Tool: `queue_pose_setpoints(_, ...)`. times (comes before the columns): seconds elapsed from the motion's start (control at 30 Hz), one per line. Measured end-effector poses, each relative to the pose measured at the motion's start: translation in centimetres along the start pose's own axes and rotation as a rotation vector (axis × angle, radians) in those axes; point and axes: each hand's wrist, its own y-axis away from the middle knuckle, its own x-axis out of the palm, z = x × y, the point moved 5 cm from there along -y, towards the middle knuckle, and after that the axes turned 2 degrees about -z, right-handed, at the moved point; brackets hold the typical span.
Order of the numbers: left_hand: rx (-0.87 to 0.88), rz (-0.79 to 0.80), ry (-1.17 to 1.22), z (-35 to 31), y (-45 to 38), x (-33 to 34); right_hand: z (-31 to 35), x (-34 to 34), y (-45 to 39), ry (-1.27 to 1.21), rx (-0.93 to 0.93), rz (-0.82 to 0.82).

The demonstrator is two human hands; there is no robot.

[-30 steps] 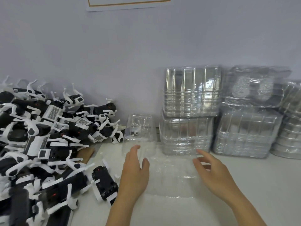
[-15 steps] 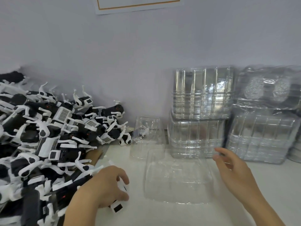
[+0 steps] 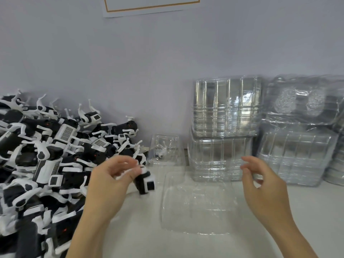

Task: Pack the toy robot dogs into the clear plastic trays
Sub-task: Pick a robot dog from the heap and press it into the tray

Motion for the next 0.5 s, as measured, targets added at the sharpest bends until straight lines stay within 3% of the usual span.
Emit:
queue_pose_setpoints(0.13,-0.066,-0.14,0.5,-1.0,0.0,0.1,3.9,0.9,0.7,0.006,-0.216,-0.018)
queue_pose_setpoints(0.23,-0.158,-0.104,0.984,-2.3,0.5,2.7,6.7,2.8,2.0,-0.008,-0.354,0.148)
queue_pose_setpoints(0.37,-0.304,0.001,1.203,-3.7,1.4,6.4,7.9,5.8,3.9,-0.015,-0.39,0.41)
queue_pose_setpoints(0.5,-0.504,0.087,1.265,-3.3,2.4,9.2,7.3,5.6,3.5,-0.013,-0.391,0.233)
